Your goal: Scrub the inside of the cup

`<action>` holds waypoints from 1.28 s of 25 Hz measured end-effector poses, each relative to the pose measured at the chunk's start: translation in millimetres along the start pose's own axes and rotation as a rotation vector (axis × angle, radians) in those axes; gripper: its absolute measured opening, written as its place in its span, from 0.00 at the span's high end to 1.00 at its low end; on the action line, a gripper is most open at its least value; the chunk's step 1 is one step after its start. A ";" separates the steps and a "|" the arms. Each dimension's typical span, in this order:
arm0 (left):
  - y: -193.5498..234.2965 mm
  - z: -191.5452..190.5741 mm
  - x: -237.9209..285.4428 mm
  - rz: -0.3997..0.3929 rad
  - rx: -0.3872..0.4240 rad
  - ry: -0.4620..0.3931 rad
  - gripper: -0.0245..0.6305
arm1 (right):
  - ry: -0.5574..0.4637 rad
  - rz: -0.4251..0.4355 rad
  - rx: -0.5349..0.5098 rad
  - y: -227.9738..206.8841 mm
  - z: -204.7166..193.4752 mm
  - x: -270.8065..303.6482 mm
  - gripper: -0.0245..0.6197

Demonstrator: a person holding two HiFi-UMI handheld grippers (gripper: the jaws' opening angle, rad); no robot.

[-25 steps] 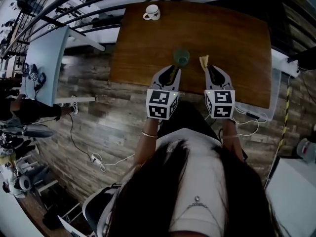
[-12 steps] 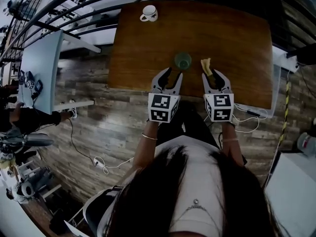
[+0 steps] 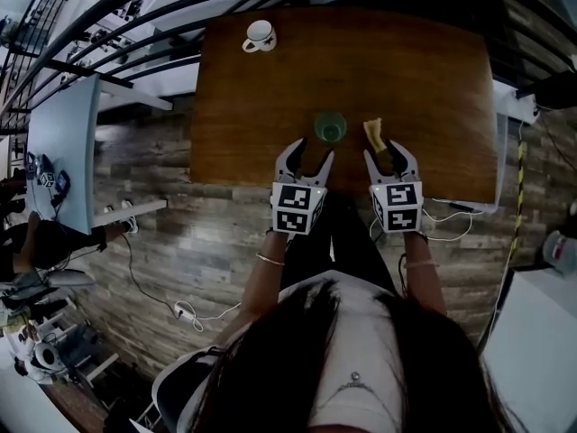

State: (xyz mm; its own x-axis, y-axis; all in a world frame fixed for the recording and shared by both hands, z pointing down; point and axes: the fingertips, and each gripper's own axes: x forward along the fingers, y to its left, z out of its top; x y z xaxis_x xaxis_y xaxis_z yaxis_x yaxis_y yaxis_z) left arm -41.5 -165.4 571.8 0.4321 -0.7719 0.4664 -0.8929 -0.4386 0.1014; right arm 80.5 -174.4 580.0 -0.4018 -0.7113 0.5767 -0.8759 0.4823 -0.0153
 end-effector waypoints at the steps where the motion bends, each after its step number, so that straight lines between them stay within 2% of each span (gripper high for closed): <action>1: 2.1 -2.3 3.2 0.000 0.000 0.006 0.60 | 0.006 -0.001 0.000 -1.1 -1.9 3.2 0.66; 15: 11.3 -38.3 45.3 -0.038 0.002 0.082 0.52 | 0.084 0.001 0.003 -14.0 -33.8 40.9 0.61; 32: 1.2 -67.2 88.3 -0.041 0.004 0.117 0.45 | 0.154 0.040 0.002 -27.3 -70.2 69.7 0.57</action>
State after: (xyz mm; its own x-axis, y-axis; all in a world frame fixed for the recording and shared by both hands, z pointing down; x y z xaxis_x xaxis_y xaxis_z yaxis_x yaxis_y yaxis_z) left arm -12.9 -203.1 672.2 0.4500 -0.6945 0.5613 -0.8744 -0.4704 0.1190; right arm 95.2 -201.2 677.9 -0.3905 -0.6045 0.6943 -0.8607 0.5074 -0.0423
